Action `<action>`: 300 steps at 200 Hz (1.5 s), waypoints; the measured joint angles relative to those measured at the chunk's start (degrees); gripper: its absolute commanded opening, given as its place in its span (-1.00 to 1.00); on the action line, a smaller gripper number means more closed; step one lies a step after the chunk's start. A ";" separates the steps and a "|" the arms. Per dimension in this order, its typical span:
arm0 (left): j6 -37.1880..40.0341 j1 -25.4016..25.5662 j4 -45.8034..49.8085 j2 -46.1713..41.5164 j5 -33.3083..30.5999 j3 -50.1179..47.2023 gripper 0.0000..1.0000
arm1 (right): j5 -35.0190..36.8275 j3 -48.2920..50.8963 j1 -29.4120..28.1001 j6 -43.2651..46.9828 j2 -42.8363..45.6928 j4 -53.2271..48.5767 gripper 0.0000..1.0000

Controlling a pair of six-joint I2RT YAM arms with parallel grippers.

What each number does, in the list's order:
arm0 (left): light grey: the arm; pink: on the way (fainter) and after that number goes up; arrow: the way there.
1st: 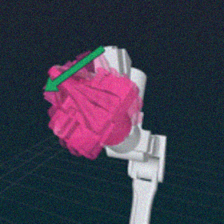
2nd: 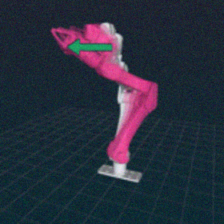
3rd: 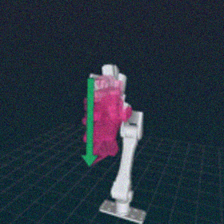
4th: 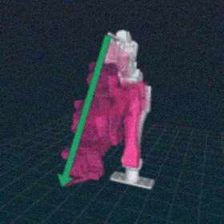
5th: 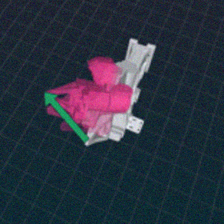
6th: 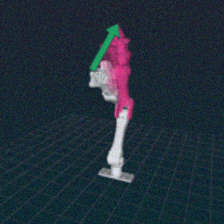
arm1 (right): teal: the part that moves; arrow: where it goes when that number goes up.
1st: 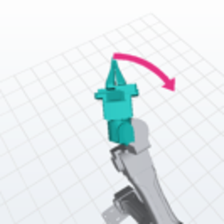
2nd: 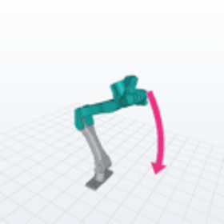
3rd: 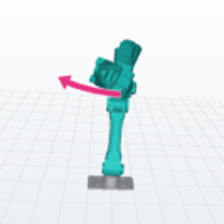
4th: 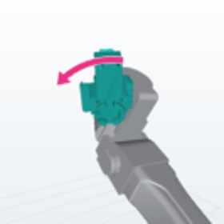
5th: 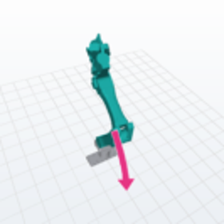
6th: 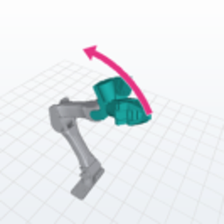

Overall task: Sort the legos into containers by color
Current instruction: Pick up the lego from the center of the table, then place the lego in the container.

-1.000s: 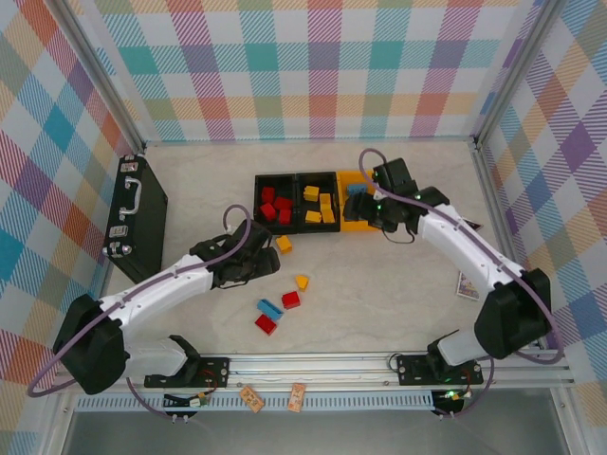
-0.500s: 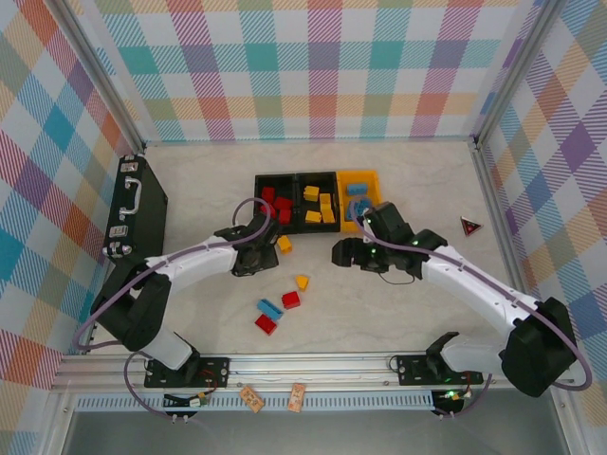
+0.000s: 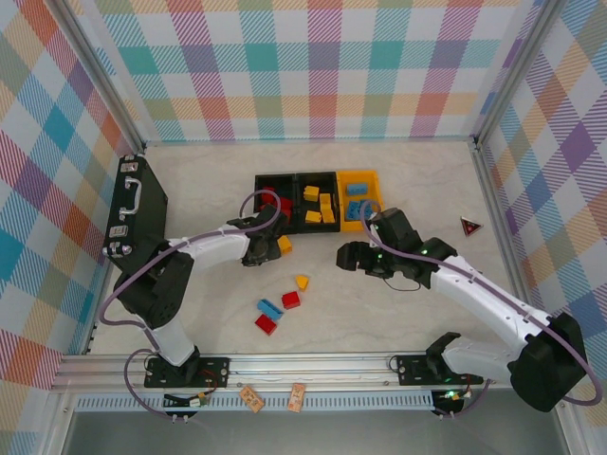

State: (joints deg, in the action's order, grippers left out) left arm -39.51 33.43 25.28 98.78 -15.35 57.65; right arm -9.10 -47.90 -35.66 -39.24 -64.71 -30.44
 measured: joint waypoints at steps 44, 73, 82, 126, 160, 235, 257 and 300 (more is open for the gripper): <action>0.20 -0.17 0.00 0.59 -0.44 0.15 -0.43 | 0.00 0.00 0.00 -0.42 0.26 0.00 0.46; 0.37 -0.20 0.37 0.46 -0.35 0.31 -0.43 | 0.00 0.00 0.00 -0.42 0.28 0.00 0.46; 0.42 -0.20 0.66 0.20 -0.28 0.31 -0.43 | 0.02 0.00 0.00 -0.42 0.28 0.00 0.46; 1.42 0.33 4.07 -4.11 1.51 2.29 -0.42 | 1.55 0.00 0.00 -0.42 1.81 -0.66 0.46; 1.84 3.08 6.12 -4.76 2.95 8.83 -0.41 | 2.97 0.52 1.11 -0.46 4.94 -1.49 0.47; 2.99 9.35 7.89 6.25 5.90 29.22 -0.41 | 5.66 5.51 5.84 -1.68 14.05 -4.76 0.49; 3.19 10.49 8.48 11.43 7.04 35.26 -0.41 | 6.34 6.71 6.49 -2.21 15.69 -5.51 0.51; 4.98 11.72 10.97 21.81 8.57 49.42 -0.40 | 7.19 9.18 8.04 -2.60 17.90 -6.86 0.51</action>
State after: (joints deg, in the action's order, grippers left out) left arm -34.52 45.15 36.25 120.60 -6.79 107.07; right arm -1.91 -38.72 -27.62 -41.85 -46.81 -37.30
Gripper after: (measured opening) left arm 0.302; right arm 0.752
